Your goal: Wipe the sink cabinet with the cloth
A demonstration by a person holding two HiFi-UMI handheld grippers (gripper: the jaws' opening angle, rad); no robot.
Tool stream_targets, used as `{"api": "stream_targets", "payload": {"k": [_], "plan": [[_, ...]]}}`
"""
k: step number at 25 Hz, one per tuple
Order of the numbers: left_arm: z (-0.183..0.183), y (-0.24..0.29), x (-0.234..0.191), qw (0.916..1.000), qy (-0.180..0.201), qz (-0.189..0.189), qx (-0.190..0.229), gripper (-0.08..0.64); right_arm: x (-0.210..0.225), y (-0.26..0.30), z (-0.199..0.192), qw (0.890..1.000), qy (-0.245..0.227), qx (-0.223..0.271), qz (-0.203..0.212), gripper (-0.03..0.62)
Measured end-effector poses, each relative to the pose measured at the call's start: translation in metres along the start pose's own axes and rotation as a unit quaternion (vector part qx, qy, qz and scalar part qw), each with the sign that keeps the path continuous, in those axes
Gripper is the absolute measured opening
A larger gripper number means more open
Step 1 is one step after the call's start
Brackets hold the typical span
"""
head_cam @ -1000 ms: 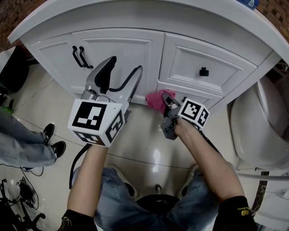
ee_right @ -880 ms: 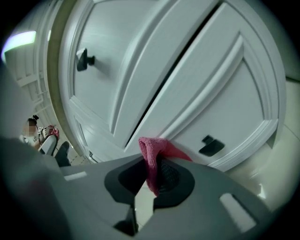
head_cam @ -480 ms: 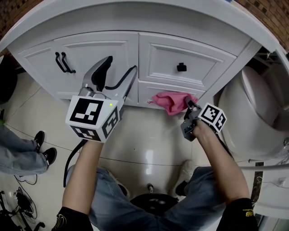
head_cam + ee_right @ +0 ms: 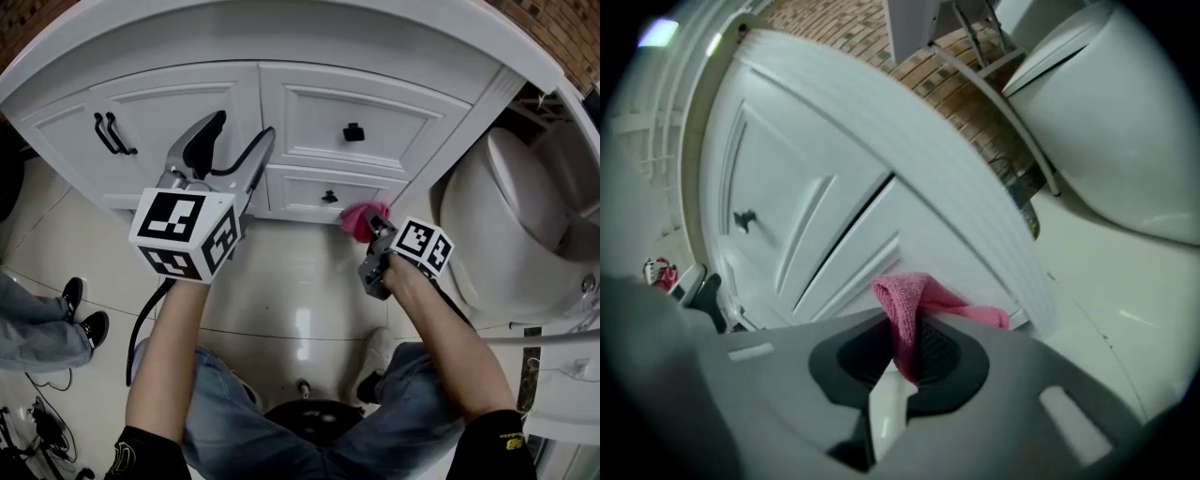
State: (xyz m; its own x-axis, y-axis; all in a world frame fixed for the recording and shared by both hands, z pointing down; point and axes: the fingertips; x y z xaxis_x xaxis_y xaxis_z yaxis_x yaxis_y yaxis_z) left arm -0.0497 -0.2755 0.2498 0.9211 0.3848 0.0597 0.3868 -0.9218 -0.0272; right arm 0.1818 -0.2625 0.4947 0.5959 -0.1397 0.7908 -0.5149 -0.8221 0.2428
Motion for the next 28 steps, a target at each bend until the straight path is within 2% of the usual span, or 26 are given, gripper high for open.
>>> {"api": "stream_targets", "payload": {"k": [3, 6, 13, 18, 24, 28], "plan": [[-0.001, 0.000, -0.003, 1.0000, -0.006, 0.003, 0.000, 0.288, -0.033, 0.031, -0.051, 0.997, 0.003, -0.055, 0.046, 0.019], [-0.002, -0.003, -0.010, 1.0000, -0.005, 0.006, -0.001, 0.288, -0.067, 0.065, -0.088, 0.993, 0.006, -0.079, 0.088, 0.020], [-0.003, -0.023, -0.040, 0.9996, 0.006, 0.029, -0.004, 0.288, -0.106, 0.137, -0.133, 0.990, 0.068, -0.045, 0.111, 0.020], [0.005, -0.032, -0.052, 0.9994, 0.005, 0.035, 0.005, 0.288, -0.086, 0.145, -0.136, 0.992, 0.101, -0.014, 0.077, 0.020], [0.008, -0.023, -0.033, 0.9997, 0.000, 0.018, 0.014, 0.278, -0.027, 0.108, -0.091, 0.996, 0.082, 0.035, 0.012, 0.019], [0.009, -0.015, -0.016, 0.9999, 0.000, 0.005, 0.014, 0.278, 0.011, 0.074, -0.060, 0.994, 0.079, 0.063, -0.033, 0.019]]}}
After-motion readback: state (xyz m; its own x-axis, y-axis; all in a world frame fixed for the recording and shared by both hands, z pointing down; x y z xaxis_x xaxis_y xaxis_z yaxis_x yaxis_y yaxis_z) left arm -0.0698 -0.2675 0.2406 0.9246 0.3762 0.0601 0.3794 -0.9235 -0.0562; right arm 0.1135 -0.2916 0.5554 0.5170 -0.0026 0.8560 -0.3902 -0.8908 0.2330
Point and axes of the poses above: the fingertips, and each gripper's own axes: y forward along the fingers, x to its right, z out of its top, and after that the axes turned 10 degrees about z, right-handed
